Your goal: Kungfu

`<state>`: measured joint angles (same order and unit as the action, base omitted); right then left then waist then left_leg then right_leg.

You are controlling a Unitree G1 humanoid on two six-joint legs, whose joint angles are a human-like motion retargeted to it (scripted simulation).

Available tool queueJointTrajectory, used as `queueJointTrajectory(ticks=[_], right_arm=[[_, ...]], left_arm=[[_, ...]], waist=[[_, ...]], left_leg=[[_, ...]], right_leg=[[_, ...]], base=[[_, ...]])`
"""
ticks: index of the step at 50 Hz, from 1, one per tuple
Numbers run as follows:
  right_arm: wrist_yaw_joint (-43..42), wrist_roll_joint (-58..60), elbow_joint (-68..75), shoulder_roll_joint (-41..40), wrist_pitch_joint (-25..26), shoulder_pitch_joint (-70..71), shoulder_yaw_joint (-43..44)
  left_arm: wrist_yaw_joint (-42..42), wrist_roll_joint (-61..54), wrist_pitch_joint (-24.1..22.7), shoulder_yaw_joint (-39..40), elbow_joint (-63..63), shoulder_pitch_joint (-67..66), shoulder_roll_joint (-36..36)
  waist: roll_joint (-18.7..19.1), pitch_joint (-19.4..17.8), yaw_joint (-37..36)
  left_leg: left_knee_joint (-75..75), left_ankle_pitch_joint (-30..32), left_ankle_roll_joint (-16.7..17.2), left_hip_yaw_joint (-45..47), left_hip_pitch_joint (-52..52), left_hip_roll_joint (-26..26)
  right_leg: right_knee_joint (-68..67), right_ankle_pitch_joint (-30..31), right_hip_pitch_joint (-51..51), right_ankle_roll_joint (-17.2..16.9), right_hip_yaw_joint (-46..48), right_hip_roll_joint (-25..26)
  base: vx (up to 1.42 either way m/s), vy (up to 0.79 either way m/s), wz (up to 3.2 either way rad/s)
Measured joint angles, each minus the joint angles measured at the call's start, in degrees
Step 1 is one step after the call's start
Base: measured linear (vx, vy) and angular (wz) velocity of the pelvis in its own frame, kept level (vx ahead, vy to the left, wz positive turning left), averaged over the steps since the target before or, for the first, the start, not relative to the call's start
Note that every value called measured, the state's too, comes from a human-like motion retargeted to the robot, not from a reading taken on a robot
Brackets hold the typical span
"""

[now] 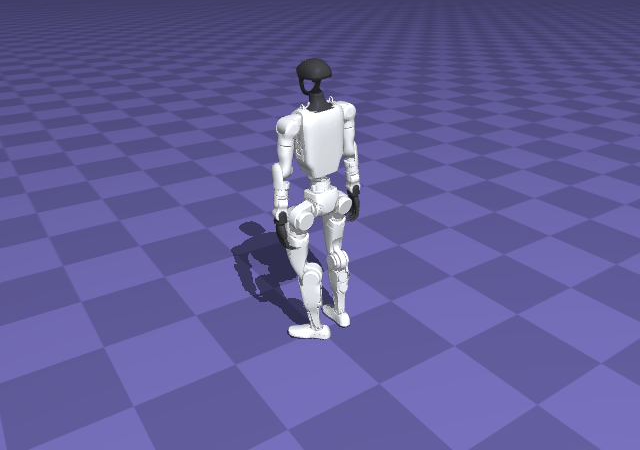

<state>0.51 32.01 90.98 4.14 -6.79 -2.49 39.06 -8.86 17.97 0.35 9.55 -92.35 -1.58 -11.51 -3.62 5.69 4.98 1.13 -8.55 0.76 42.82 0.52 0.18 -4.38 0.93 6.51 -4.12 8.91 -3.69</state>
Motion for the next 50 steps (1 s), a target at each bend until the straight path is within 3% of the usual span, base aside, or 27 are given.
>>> queueJointTrajectory(ticks=[4, 10, 20, 22, 25, 35, 40, 42, 45, 48, 50], right_arm=[[0.79, -2.96, -1.19, -0.47, -0.76, 0.74, 0.71], [5.59, -15.98, -2.09, -1.51, -3.26, 1.26, 7.64], [22.02, -67.15, -7.27, -0.53, -4.76, 4.98, 25.87], [22.92, -74.26, -8.08, 0.6, -4.69, 5.32, 28.35], [23.69, -79.27, -8.43, 2.38, -4.69, 5.26, 30.21], [25.2, -73.02, -5.36, 6.67, -3.66, 3.34, 27.74], [23.8, -63.31, -3.13, 8.66, -3.06, 2.3, 24.03], [19.84, -53.23, -1.84, 9.84, -2.89, 1.62, 20.84], [14.25, -26.37, -0.38, 12.24, -4.82, -1.12, 12.22], [8.08, 9.49, -2.04, 15.73, -6.2, -4.59, -5.73], [5.69, 33.02, -6.22, 18.75, -5.9, -5.49, -18.28]], left_arm=[[0.67, -4.94, 0.07, 2.51, -1.08, -0.96, 1.09], [2.08, -18.87, -2.19, 10.92, -0.66, -0.58, 4.29], [-10.9, -80.28, -7.38, 33.09, 9.25, 6.59, 9.8], [-12.2, -86.94, -7.66, 35.53, 10.45, 7.94, 9.55], [-12.5, -88.13, -8.52, 35.61, 10.99, 8.61, 8.29], [-11.11, -74.61, -7.88, 30.42, 10.86, 7.59, 4.37], [-9.06, -63.53, -6.73, 26.36, 9.39, 6.56, 1.66], [-6.14, -50.45, -5.94, 23.04, 8.71, 5.5, -0.57], [-2.54, -16.06, -6.96, 15.71, 8.11, 2.85, -5.63], [-3.48, 26.32, -8.67, 1.7, 12.05, 1.14, -12.18], [-5.05, 50.2, -9.55, -10.92, 17.1, 1.91, -16.77]], waist=[[0.3, -0.11, -0.35], [0.27, 0.36, -1.44], [0.33, 1.36, -2.19], [0.35, 1.38, -2.42], [0.49, 1.18, -2.43], [1.06, 0.58, -2.51], [1.37, 0.26, -2.3], [1.54, 0.42, -1.73], [1.78, 1.01, 0.26], [1.13, 0.97, -2.66], [1.18, 0.08, -4.07]], left_leg=[[-0.1, 0.27, 0.04, 0.73, 0.51, 0.32], [-0.3, 0.98, 0.1, -0.54, 1.08, 0.72], [-0.59, 2.33, -0.13, -2.62, 0.63, 1.51], [-0.69, 2.55, -0.1, -2.75, 0.48, 1.67], [-0.86, 2.88, 0.0, -2.89, 0.29, 1.95], [-1.15, 3.55, -0.12, -2.48, -0.3, 2.58], [-1.78, 3.67, 0.36, -2.04, -1.01, 2.79], [-2.84, 0.49, 1.74, -3.71, -2.0, 2.83], [-6.97, -5.53, 2.3, -12.91, -5.74, 2.89], [-7.71, -8.88, 1.74, -19.95, -6.87, 0.21], [-7.51, -9.57, 1.73, -20.82, -6.18, -0.55]], right_leg=[[0.81, -0.22, -0.32, 2.29, 2.27, 0.01], [1.59, -1.69, -1.26, 2.57, 1.8, 0.62], [2.22, -2.93, -1.87, 4.37, 2.53, 1.7], [2.2, -3.09, -1.82, 4.67, 2.59, 1.8], [2.15, -3.26, -1.79, 4.94, 2.77, 1.88], [1.19, -3.25, -0.82, 5.62, 2.88, 2.12], [0.62, -3.68, 0.04, 5.34, 3.02, 2.21], [0.01, -7.87, 0.76, 4.1, -0.11, 3.17], [-1.14, -13.74, 2.18, 4.76, -9.52, 5.83], [-1.43, -15.58, 2.48, 6.83, -17.14, 8.55], [-1.56, -12.67, 2.52, 7.1, -15.49, 8.06]], base=[[-0.03, -0.07, -0.2], [0.01, -0.14, -0.02], [-0.03, -0.09, 0.07], [-0.04, -0.07, 0.04], [-0.02, -0.02, 0.01], [-0.05, -0.02, -0.01], [-0.07, 0.02, -0.01], [-0.07, 0.02, 0.17], [0.03, 0.0, 0.39], [0.03, 0.02, -0.54], [-0.03, 0.07, -0.65]])
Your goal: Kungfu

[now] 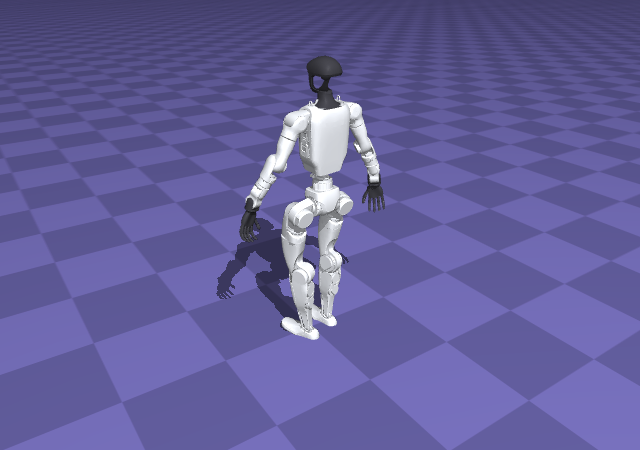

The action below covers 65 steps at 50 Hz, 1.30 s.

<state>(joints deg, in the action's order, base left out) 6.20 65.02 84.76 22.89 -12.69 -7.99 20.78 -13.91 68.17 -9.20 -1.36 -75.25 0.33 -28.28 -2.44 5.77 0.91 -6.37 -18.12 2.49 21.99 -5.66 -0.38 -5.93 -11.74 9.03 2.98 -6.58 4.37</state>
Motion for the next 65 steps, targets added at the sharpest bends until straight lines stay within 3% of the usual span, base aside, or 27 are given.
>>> queueJointTrajectory(ticks=[2, 5, 10, 17, 20, 23, 25, 27, 31, 35, 39, 43, 46, 50, 52, 53, 55, 57, 58, 60, 61, 62, 63, 65], right_arm=[[-2.5, 13.13, -4.58, 3.79, -0.23, 0.52, -14.21], [-7.34, 23.84, -6.53, 4.13, -1.08, 1.61, -22.51], [-2.16, 20.17, -2.71, -1.04, 0.72, 1.37, -13.37], [-2.56, 14.76, -1.47, -4.4, 1.8, -0.78, -7.89], [-2.97, 15.01, -1.64, -4.57, 1.99, -1.01, -7.55], [-2.92, 14.1, -1.18, -4.48, 2.37, 0.61, -6.98], [-3.01, 13.34, -1.19, -4.61, 2.33, 3.07, -6.81], [-3.02, 12.67, -1.37, -4.21, 1.91, 5.09, -7.06], [-3.4, 12.33, -1.62, -5.11, 1.99, 5.42, -6.42], [-3.59, 10.57, -2.64, -5.23, -0.34, 3.87, -5.98], [-4.5, 9.86, -3.35, -6.16, -0.22, 2.84, -5.24], [-5.39, 7.76, -4.43, -6.59, -2.28, 2.78, -3.74], [-5.66, 6.47, -7.38, -6.15, -4.39, 1.73, -0.57], [-4.48, 2.81, -16.43, -3.96, -9.85, -2.87, 4.67], [-2.86, -5.32, -23.02, -0.52, -14.12, -4.75, 2.14], [-1.73, -10.53, -27.12, 1.76, -16.42, -5.23, -0.53], [0.31, -22.27, -35.85, 6.79, -19.68, -5.36, -6.68], [2.21, -33.13, -44.43, 8.7, -20.66, -4.0, -9.21], [3.46, -37.93, -48.51, 7.35, -20.34, -3.28, -10.75], [5.88, -46.57, -57.04, 3.49, -19.66, -1.43, -12.16], [7.27, -49.97, -60.99, 1.64, -18.04, -0.33, -12.87], [8.74, -53.26, -64.76, 0.07, -16.3, 0.89, -13.29], [10.34, -56.34, -68.17, -0.95, -14.31, 2.34, -13.14], [15.33, -62.45, -74.22, -3.94, -11.44, 3.53, -11.71]], left_arm=[[2.21, 14.18, -1.51, -12.79, 3.86, 2.21, -3.23], [7.9, 22.92, -3.01, -21.61, 4.1, 3.0, -3.2], [1.2, 19.0, -3.28, -12.6, 0.44, -0.03, 0.29], [1.01, 16.95, -3.14, -13.95, 0.43, 1.91, 0.41], [1.25, 16.31, -2.83, -14.43, 0.2, 3.3, 0.78], [1.5, 14.28, -2.5, -13.33, -0.2, 4.18, 1.7], [1.82, 12.17, -2.68, -12.55, -0.16, 4.88, 1.48], [2.19, 11.06, -2.79, -11.83, -0.39, 5.16, 1.5], [2.63, 11.95, -1.84, -8.85, -1.67, 2.54, 2.53], [3.26, 8.7, -1.29, -7.86, -2.65, 0.02, 4.6], [4.5, 5.41, -1.04, -5.96, -3.27, -1.45, 5.75], [7.16, 4.2, 0.58, 0.31, -3.54, -0.8, 7.45], [9.08, 3.96, 3.23, 10.62, -1.75, -0.06, 6.56], [8.9, 0.99, 6.44, 31.82, 3.61, -2.72, -1.27], [7.84, -5.08, 7.34, 44.27, 4.88, -4.1, -5.64], [6.62, -9.91, 7.07, 50.02, 5.61, -4.79, -7.82], [5.35, -25.78, 5.63, 56.44, 6.88, -5.51, -13.97], [7.1, -48.6, 3.68, 57.66, 10.48, -3.27, -21.7], [8.84, -60.75, 1.67, 57.26, 13.78, -1.61, -25.25], [10.85, -77.21, -1.08, 55.72, 24.37, 10.44, -32.29], [9.08, -80.83, -1.06, 53.5, 29.88, 20.29, -34.64], [7.13, -84.82, -1.25, 50.13, 35.23, 30.54, -36.28], [4.81, -89.57, -1.85, 44.49, 40.25, 41.59, -36.48], [2.22, -99.07, -3.63, 29.2, 49.78, 62.19, -32.45]], waist=[[-0.09, -0.84, -0.97], [0.89, -0.44, 1.38], [1.01, 0.11, 3.2], [-0.06, 0.48, 0.73], [-0.38, 0.02, 0.01], [0.2, 0.06, -1.53], [2.57, -0.05, -0.83], [5.62, 0.49, 1.62], [12.47, 1.55, 4.6], [17.08, 2.14, 6.24], [18.68, 2.03, 7.92], [17.47, 0.67, 9.01], [16.08, 0.53, 8.74], [15.65, 3.31, 6.28], [17.02, 2.99, 4.45], [17.83, 2.01, 3.76], [19.0, -0.05, 5.25], [16.71, -1.65, 11.8], [14.19, -4.61, 10.33], [10.94, -9.23, 13.15], [9.56, -11.5, 14.65], [8.62, -13.46, 15.28], [8.56, -14.77, 14.19], [9.99, -16.22, 12.58]], left_leg=[[0.6, 4.77, 1.03, 6.0, 1.71, 1.43], [1.57, 11.66, -0.8, 8.0, 2.82, 2.5], [3.86, 12.35, -1.72, 7.98, 5.05, 1.57], [3.54, 12.16, -2.73, 7.1, 4.63, 0.68], [2.98, 11.72, -3.42, 6.93, 3.8, 0.22], [2.89, 11.28, -4.83, 9.13, 1.81, 0.84], [2.06, 11.75, -4.34, 10.24, -0.92, 5.52], [1.17, 11.65, -4.89, 9.31, -3.72, 7.97], [1.86, 12.15, -7.02, 7.55, -5.83, 11.55], [3.45, 12.62, -8.54, 6.14, -6.52, 13.05], [1.08, 11.92, -8.02, 5.53, -8.19, 15.21], [-6.1, 8.81, -7.42, 5.92, -10.89, 15.24], [-10.87, 6.99, -6.78, 7.67, -12.05, 14.42], [-8.24, 8.32, -4.41, 11.45, -9.51, 11.77], [-2.03, 14.66, -0.85, 14.88, -4.95, 9.77], [0.4, 19.82, 2.52, 16.57, -2.88, 9.24], [1.95, 32.13, 12.51, 14.42, -3.7, 7.29], [-1.8, 40.24, 12.51, 14.5, -15.16, 1.22], [-6.27, 40.26, 12.51, 16.18, -15.13, 2.28], [-11.87, 37.73, 12.51, 19.58, -13.01, 10.72], [-14.67, 34.64, 8.46, 24.08, -10.05, 16.51], [-16.32, 33.25, 4.7, 28.23, -7.93, 21.66], [-15.68, 35.25, 1.55, 31.64, -7.48, 25.52], [-13.84, 40.0, -3.1, 29.77, -10.0, 33.6]], right_leg=[[0.8, 8.5, -0.33, 0.73, 5.26, -1.97], [1.82, 9.53, -1.65, 0.81, 9.77, -2.89], [3.91, 10.0, -4.01, 0.9, 9.87, -2.27], [2.7, 9.42, -3.69, -0.88, 11.78, -4.12], [-1.38, 10.7, -1.49, -4.78, 12.71, -5.53], [-14.48, 22.3, 7.32, -14.7, 11.27, -5.47], [-24.79, 31.06, 16.68, -17.98, 15.93, -2.18], [-39.25, 29.2, 27.43, -17.98, 18.77, 0.53], [-68.19, 14.69, 44.72, -17.98, 25.18, 2.74], [-86.02, 4.16, 56.0, -17.91, 29.2, 2.49], [-89.85, -0.92, 61.67, -16.7, 32.39, 3.97], [-86.24, -3.87, 61.81, -15.14, 31.56, 2.76], [-81.61, -5.47, 60.27, -14.65, 29.48, 2.09], [-74.16, -4.87, 55.14, -12.66, 26.76, 0.98], [-66.18, -0.85, 47.8, -12.73, 23.96, 2.74], [-60.41, 3.04, 42.91, -13.72, 21.89, 3.99], [-46.97, 14.23, 33.91, -17.19, 17.26, 2.97], [-35.87, 24.01, 32.42, -17.92, 12.18, -7.05], [-29.91, 26.37, 26.58, -17.77, 4.85, -6.84], [-18.62, 31.55, 16.62, -10.16, 4.3, -9.16], [-13.77, 32.08, 11.36, -10.89, 6.1, -9.37], [-10.75, 28.71, 7.39, -10.03, 8.39, -9.56], [-11.43, 17.54, 5.96, -5.97, 11.64, -9.72], [-15.89, 1.0, 6.49, 1.53, 11.39, -5.1]], base=[[-0.04, 0.06, -0.43], [0.06, 0.01, 0.25], [0.14, 0.04, 0.07], [0.07, 0.06, 0.07], [-0.06, 0.12, -0.09], [-0.17, 0.07, -0.68], [-0.33, -0.31, -0.55], [-0.25, -0.14, -0.06], [0.0, 0.14, -0.02], [0.1, 0.17, 0.11], [0.08, -0.09, 0.0], [-0.03, -0.07, 0.07], [0.0, -0.14, -0.05], [0.19, -0.14, -0.54], [0.14, 0.07, -1.01], [0.05, 0.22, -0.85], [-0.28, 0.39, 0.62], [-1.04, 0.76, 2.35], [-0.75, 0.24, 0.98], [-0.42, -0.83, 1.47], [-0.55, -1.04, 2.1], [-0.76, -0.59, 1.39], [-0.73, -0.39, 0.87], [-0.44, -0.32, 0.52]])
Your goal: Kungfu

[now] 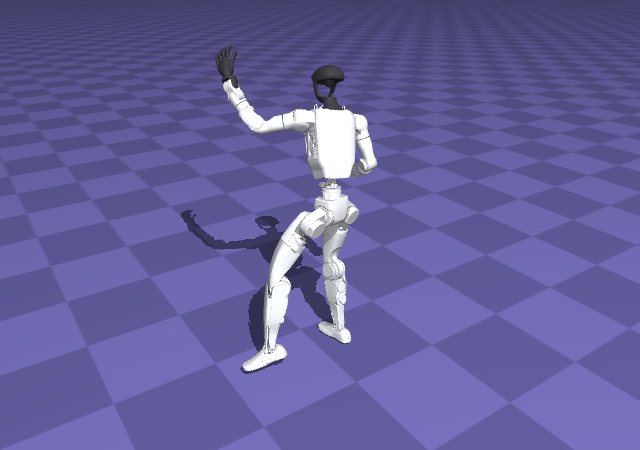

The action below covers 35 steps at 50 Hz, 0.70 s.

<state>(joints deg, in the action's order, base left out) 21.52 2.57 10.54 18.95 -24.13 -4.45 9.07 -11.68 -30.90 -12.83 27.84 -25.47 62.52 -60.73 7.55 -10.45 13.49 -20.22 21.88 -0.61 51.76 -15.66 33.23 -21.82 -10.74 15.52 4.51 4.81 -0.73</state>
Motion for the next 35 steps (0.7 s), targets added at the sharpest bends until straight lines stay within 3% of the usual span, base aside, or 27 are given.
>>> queueJointTrajectory(ticks=[2, 3, 5, 7, 9, 10, 12, 15, 18, 25, 35], right_arm=[[3.29, -5.73, -2.73, -2.67, 1.73, -1.1, 2.0], [4.17, -8.19, -3.15, -4.55, 2.71, -3.74, 3.01], [6.48, -14.05, -3.73, -8.66, 4.64, -13.75, 8.03], [9.61, -20.12, -5.65, -11.39, 7.1, -15.52, 7.81], [11.52, -25.44, -8.37, -12.34, 9.0, -11.27, 3.83], [12.25, -27.81, -9.65, -12.73, 9.95, -8.62, 1.83], [13.71, -31.73, -11.25, -13.82, 11.89, -5.79, -0.37], [14.51, -35.02, -13.47, -14.59, 12.82, -6.42, -1.91], [12.97, -36.58, -16.42, -15.16, 11.33, -10.16, -1.56], [10.05, -37.99, -21.71, -11.56, 8.23, -15.82, 1.04], [6.88, -28.05, -27.37, 6.75, 2.08, -21.24, 10.39]], left_arm=[[-0.11, -5.9, -1.85, -13.51, 7.74, 12.38, 14.43], [-0.19, -8.18, -3.26, -19.05, 10.72, 13.8, 24.66], [-3.02, -14.35, -5.46, -28.69, 14.06, 9.68, 48.95], [-8.98, -22.16, -3.49, -32.88, 13.81, 6.55, 61.18], [-14.75, -31.13, -1.17, -36.25, 14.76, 5.41, 65.19], [-17.06, -35.67, -0.89, -38.27, 15.6, 5.19, 66.45], [-19.84, -42.07, 0.4, -40.22, 16.3, 3.87, 68.28], [-20.82, -42.56, 0.39, -41.61, 16.72, 1.64, 68.52], [-21.54, -39.55, 0.25, -43.41, 18.68, 0.52, 67.22], [-19.73, -33.26, -1.94, -44.99, 19.57, 0.9, 62.71], [-12.3, -15.22, -4.9, -44.08, 17.3, 2.44, 51.26]], waist=[[0.55, 3.12, -3.23], [-1.35, 7.77, -7.18], [-2.68, 19.33, -16.59], [2.79, 19.69, -9.52], [6.91, 13.01, 0.33], [8.04, 10.02, 5.17], [8.61, 6.3, 13.2], [7.14, 4.29, 16.44], [5.21, 5.12, 13.91], [2.27, 6.06, 8.86], [2.79, 12.21, -4.21]], left_leg=[[1.62, 2.95, -4.41, -2.94, -2.79, 4.89], [5.4, 4.85, -6.57, 1.8, -0.26, 3.31], [9.96, 8.12, -8.46, -0.02, 0.34, 1.59], [5.4, 5.74, -9.08, -13.2, -6.8, 4.58], [0.38, -0.39, -9.89, -9.92, -9.03, 8.58], [0.03, -3.32, -10.96, -3.19, -8.53, 9.7], [3.47, -2.31, -11.51, 6.93, -6.93, 9.45], [6.22, -2.47, -8.72, 6.64, -5.62, 7.16], [9.68, 0.77, -5.95, 10.68, -2.71, 4.43], [15.32, 1.83, -4.98, 13.38, -0.92, -1.03], [13.17, -2.86, -0.91, 9.9, -2.41, -2.28]], right_leg=[[-4.47, -8.19, 3.36, 4.97, 0.34, 0.88], [-7.28, -9.83, 5.26, 4.68, -0.86, -0.69], [-13.46, -13.22, 9.32, 3.65, -4.12, -0.77], [-11.02, -13.59, 6.63, 4.05, 2.04, 0.96], [-8.59, -12.6, 5.71, 3.98, 4.12, 2.92], [-8.16, -12.36, 6.78, 3.69, 4.59, 2.91], [-7.44, -12.25, 7.99, 3.33, 7.05, 1.29], [-8.92, -12.38, 10.02, 2.94, 5.44, -0.48], [-11.33, -11.68, 13.31, 2.69, 2.17, -1.52], [-10.1, -8.5, 15.17, 0.8, -0.02, -4.11], [-2.93, -6.09, 6.85, -2.64, 5.43, -8.05]], base=[[0.32, -0.29, 0.03], [1.07, -0.18, -0.62], [1.37, -0.05, -0.09], [0.26, 0.0, 1.64], [-0.79, 0.16, 1.23], [-0.82, 0.23, 1.22], [-0.48, 0.21, 1.04], [0.07, 0.14, -0.48], [0.1, 0.14, -1.04], [0.01, 0.24, -0.34], [0.29, 0.32, 0.59]])
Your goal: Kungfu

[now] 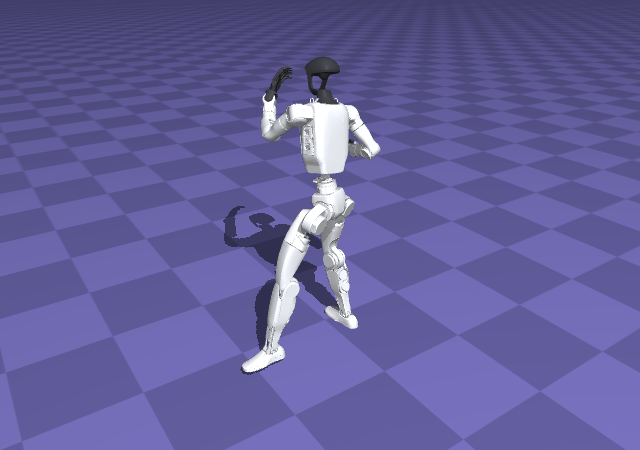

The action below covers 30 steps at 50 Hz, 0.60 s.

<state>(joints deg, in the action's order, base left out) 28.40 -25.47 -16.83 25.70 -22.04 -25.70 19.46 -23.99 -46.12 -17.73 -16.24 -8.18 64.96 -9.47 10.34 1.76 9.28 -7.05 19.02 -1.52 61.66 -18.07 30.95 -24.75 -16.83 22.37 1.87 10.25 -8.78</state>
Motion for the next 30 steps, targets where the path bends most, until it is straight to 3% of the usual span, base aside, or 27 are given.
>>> queueJointTrajectory(ticks=[8, 13, 15, 18, 20, 22, 25, 27, 28, 30], right_arm=[[-2.76, 9.66, 0.25, 18.52, -3.94, 7.1, 1.62], [-4.86, 11.76, 2.74, 30.2, -6.87, 19.03, -0.36], [-6.63, 12.81, 4.6, 33.8, -8.37, 25.71, -2.08], [-10.18, 17.58, 10.18, 38.36, -10.55, 37.64, -4.25], [-12.76, 23.48, 15.63, 41.88, -12.1, 45.15, -5.12], [-17.8, 34.43, 27.65, 44.73, -15.53, 55.93, -10.48], [-33.97, 63.55, 60.67, 39.98, -17.85, 83.92, -30.66], [-43.93, 82.81, 86.17, 32.46, -7.62, 100.74, -39.44], [-45.22, 89.88, 96.06, 29.34, 2.48, 105.74, -39.26], [-39.25, 93.84, 108.66, 25.8, 16.92, 111.31, -39.32]], left_arm=[[8.82, 23.33, -2.51, 1.24, -0.47, 3.5, -17.46], [11.74, 34.9, -4.57, 0.81, -3.01, 8.01, -25.73], [11.93, 37.5, -5.58, 0.57, -4.59, 9.75, -27.13], [10.75, 39.26, -7.54, -0.15, -7.31, 13.39, -28.04], [10.82, 41.03, -8.88, -0.87, -9.09, 16.55, -28.6], [11.99, 45.07, -10.16, -2.03, -10.83, 20.25, -29.26], [15.92, 53.73, -11.21, -3.8, -12.9, 24.2, -30.98], [17.5, 58.25, -11.7, -3.31, -13.34, 25.88, -33.06], [17.77, 59.93, -11.88, -2.66, -13.12, 26.54, -33.45], [18.35, 61.96, -11.91, -2.09, -12.29, 27.01, -33.02]], waist=[[-1.04, 4.96, -11.74], [-3.02, 6.62, -17.13], [-4.09, 6.94, -18.69], [-4.69, 7.51, -19.51], [-6.41, 8.05, -20.52], [-9.81, 8.18, -23.24], [-15.43, 8.18, -28.27], [-17.07, 5.55, -29.14], [-17.89, 4.18, -29.63], [-18.84, 2.22, -29.58]], left_leg=[[-11.35, -8.16, -0.01, -12.45, -9.06, -0.67], [-14.59, -10.63, -1.65, -22.5, -16.24, -6.08], [-14.59, -10.5, -2.24, -26.74, -18.56, -9.43], [-14.65, -10.54, -2.56, -32.14, -21.8, -13.83], [-15.77, -11.67, -1.98, -34.0, -24.29, -16.44], [-18.27, -13.98, -1.1, -36.31, -27.32, -18.63], [-22.97, -17.73, -0.04, -36.85, -30.81, -18.76], [-24.5, -18.59, 0.23, -37.52, -30.63, -19.63], [-25.14, -18.82, 0.29, -37.97, -30.77, -20.33], [-25.47, -18.44, 0.18, -39.86, -30.72, -22.58]], right_leg=[[6.55, 3.52, -7.64, -5.68, 5.3, -3.47], [10.31, 5.98, -13.19, -10.12, 4.58, -3.69], [11.82, 6.96, -16.13, -10.78, 1.88, -3.24], [13.65, 6.82, -20.89, -8.16, -4.02, -0.35], [14.74, 5.27, -22.88, -6.64, -8.5, 1.38], [15.83, 2.88, -23.72, -7.23, -8.53, 1.02], [15.4, -2.81, -22.83, -6.73, -2.29, -1.15], [13.99, -7.13, -23.65, -3.54, 1.39, -1.84], [13.15, -8.36, -23.92, -4.04, 1.95, -2.09], [12.11, -9.01, -24.79, -6.07, 1.52, -1.51]], base=[[0.25, 0.4, 1.17], [0.09, 0.42, 1.78], [0.03, 0.33, 2.29], [0.03, 0.21, 2.94], [-0.05, 0.03, 2.82], [-0.09, -0.13, 1.83], [-0.07, -0.26, 0.62], [-0.14, -0.32, 0.59], [-0.1, -0.28, 0.9], [-0.01, -0.2, 1.18]])
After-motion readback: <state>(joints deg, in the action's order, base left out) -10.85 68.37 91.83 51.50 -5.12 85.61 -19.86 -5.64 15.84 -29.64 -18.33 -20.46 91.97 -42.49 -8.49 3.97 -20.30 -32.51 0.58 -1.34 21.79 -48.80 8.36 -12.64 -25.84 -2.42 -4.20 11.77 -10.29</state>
